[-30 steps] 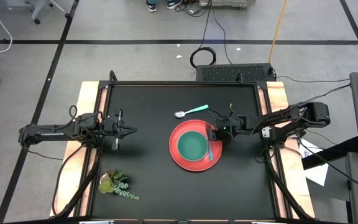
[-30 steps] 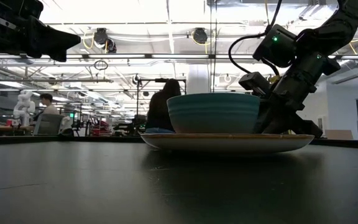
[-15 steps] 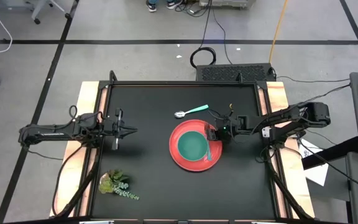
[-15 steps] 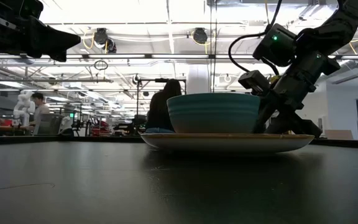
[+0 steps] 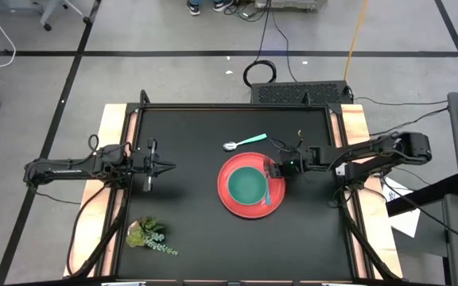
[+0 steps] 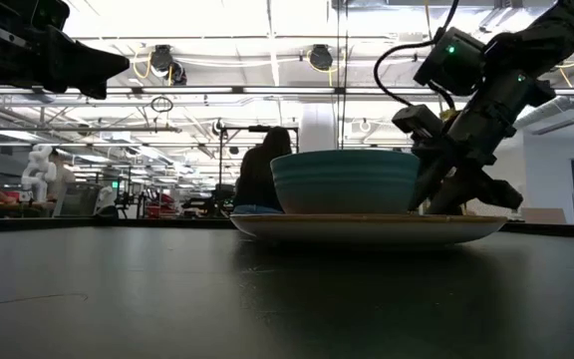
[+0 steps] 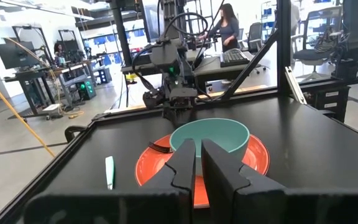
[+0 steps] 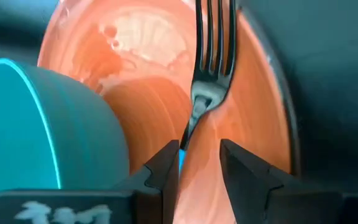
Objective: Set table place
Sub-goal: Put the blue spoon into the green bowl
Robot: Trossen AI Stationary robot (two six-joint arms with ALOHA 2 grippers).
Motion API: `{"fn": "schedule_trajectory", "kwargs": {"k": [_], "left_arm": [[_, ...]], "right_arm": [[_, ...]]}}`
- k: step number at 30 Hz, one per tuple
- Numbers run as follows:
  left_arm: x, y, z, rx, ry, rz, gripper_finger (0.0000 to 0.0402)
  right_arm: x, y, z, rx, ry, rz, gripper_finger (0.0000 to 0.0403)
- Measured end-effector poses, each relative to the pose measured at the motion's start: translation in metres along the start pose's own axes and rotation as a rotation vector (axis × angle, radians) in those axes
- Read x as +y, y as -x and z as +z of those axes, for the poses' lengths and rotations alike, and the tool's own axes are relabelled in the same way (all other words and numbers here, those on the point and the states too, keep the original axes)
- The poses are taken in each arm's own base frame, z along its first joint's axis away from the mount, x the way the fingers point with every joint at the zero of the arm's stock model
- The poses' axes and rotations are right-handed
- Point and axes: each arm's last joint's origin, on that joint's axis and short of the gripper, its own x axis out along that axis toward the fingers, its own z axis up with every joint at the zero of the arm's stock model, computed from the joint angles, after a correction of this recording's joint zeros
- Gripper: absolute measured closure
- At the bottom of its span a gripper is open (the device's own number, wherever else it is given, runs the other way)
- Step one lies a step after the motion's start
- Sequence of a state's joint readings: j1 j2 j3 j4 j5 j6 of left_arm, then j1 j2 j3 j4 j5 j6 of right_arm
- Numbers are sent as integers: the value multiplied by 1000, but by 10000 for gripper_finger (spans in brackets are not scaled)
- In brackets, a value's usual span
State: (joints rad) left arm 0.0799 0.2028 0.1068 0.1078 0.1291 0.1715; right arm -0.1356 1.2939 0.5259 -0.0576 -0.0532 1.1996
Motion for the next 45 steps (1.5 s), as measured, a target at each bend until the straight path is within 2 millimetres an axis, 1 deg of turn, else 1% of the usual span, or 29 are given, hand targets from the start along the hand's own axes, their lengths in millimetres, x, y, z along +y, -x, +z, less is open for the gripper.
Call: {"fn": "schedule_trajectory", "kwargs": {"k": [4, 8, 11, 15, 16, 19, 22, 29, 33, 35, 39, 45], "left_arm": [[0, 0, 0, -1, 1, 0, 369], [0, 0, 0, 0, 1, 0, 369], [0, 0, 0, 1, 2, 0, 369], [0, 0, 0, 1, 1, 0, 369], [0, 0, 0, 1, 1, 0, 369], [0, 0, 0, 1, 2, 0, 369], [0, 0, 0, 2, 1, 0, 369], [0, 0, -1, 11, 2, 17, 369], [1, 0, -1, 15, 8, 46, 369], [1, 0, -1, 17, 10, 49, 369], [1, 0, -1, 16, 11, 50, 369], [1, 0, -1, 16, 20, 50, 369]], "right_arm": [[2, 7, 1, -17, 46, 17, 293], [4, 12, 1, -31, 171, 44, 303], [6, 16, 2, -46, 274, 66, 330], [12, 21, 4, -97, 424, 116, 387], [13, 22, 4, -105, 457, 124, 395], [15, 26, 4, -130, 525, 136, 396], [19, 29, 3, -157, 639, 160, 401], [35, 40, -5, -270, 1006, 271, 402], [43, 43, -11, -334, 1226, 317, 403], [46, 44, -13, -370, 1310, 336, 403], [51, 46, -15, -425, 1399, 360, 403], [53, 47, -15, -460, 1437, 372, 403]]}}
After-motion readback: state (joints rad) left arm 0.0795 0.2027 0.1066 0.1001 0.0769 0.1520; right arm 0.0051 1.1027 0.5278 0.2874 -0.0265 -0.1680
